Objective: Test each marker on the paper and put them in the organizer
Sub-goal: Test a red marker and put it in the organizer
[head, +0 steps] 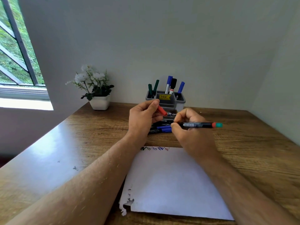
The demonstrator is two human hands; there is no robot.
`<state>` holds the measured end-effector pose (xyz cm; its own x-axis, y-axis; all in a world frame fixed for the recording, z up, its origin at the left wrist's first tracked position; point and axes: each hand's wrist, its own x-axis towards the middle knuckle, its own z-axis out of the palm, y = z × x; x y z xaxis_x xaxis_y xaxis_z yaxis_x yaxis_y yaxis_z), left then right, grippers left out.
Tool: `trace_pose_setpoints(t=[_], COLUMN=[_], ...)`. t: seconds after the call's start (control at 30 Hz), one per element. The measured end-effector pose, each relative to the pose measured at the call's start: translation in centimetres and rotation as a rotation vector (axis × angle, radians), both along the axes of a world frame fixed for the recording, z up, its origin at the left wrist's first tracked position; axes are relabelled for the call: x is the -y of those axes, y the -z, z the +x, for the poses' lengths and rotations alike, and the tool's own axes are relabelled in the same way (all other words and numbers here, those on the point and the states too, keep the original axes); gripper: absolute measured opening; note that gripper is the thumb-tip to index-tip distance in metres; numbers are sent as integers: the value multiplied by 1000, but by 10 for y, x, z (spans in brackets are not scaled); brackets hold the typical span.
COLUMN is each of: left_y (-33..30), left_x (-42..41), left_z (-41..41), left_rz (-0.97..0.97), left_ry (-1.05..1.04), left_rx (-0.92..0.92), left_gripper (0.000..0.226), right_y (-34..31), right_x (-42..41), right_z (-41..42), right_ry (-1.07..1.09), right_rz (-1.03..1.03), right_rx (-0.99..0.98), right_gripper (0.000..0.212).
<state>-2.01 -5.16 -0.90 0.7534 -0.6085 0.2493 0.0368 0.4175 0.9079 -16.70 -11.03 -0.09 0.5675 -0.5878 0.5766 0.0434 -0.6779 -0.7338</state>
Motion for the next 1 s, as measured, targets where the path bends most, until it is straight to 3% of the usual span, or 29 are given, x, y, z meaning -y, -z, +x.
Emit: trace_pose_setpoints(t=[0.13, 0.3, 1.0], left_y=[-1, -1, -2], left_x=[-1, -2, -2], left_z=[6, 10, 4], left_rz=[-69, -92, -61], left_ry=[29, 31, 51], left_rx=[-155, -237, -121], left_gripper=[10, 11, 8], right_y=[3, 3, 5], right_x=[-2, -3, 1], right_z=[-4, -4, 0], right_ry=[-80, -107, -91], right_rz=[-77, -28, -97], right_rx=[107, 159, 151], right_gripper=[14, 11, 8])
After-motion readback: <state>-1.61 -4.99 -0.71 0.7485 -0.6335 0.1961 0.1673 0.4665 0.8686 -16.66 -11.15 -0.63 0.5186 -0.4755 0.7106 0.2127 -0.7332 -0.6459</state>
